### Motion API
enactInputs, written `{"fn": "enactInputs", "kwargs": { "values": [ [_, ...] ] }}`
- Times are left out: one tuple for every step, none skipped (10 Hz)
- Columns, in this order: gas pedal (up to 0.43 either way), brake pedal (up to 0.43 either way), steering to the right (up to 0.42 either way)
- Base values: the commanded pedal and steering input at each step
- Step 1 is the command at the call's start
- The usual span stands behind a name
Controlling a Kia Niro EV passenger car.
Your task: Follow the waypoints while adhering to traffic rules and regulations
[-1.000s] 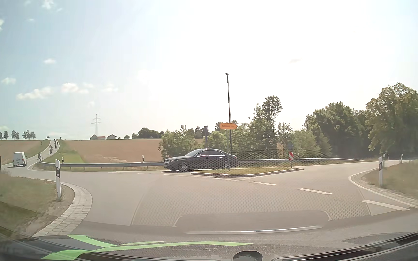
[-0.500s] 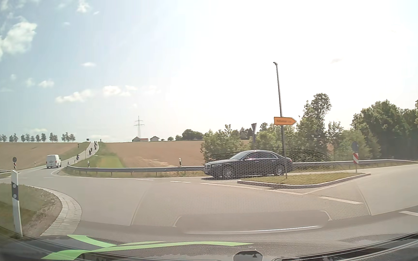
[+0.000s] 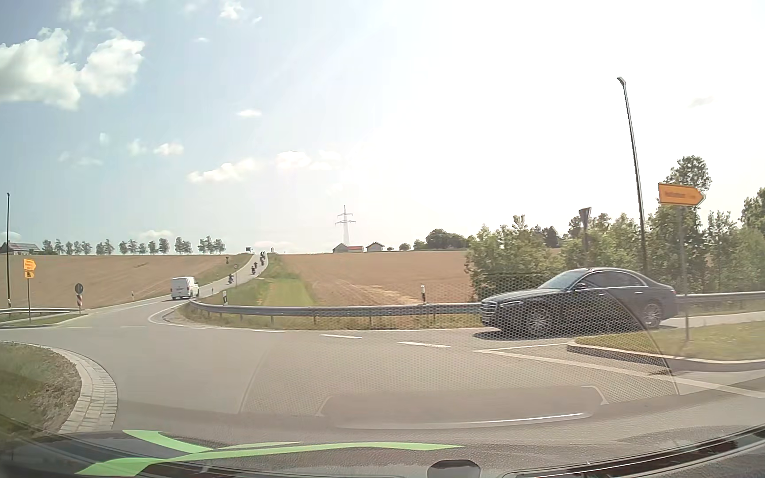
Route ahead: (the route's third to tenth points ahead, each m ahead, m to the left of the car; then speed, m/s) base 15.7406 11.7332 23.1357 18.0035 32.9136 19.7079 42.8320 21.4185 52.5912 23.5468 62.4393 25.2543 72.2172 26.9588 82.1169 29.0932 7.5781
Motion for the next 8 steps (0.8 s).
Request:
{"fn": "enactInputs", "kwargs": {
  "values": [
    [0.118,0.0,-0.228],
    [0.118,0.0,-0.228],
    [0.118,0.0,-0.228],
    [0.118,0.0,-0.228],
    [0.118,0.0,-0.228],
    [0.118,0.0,-0.228],
    [0.118,0.0,-0.229],
    [0.118,0.0,-0.229]
  ]
}}
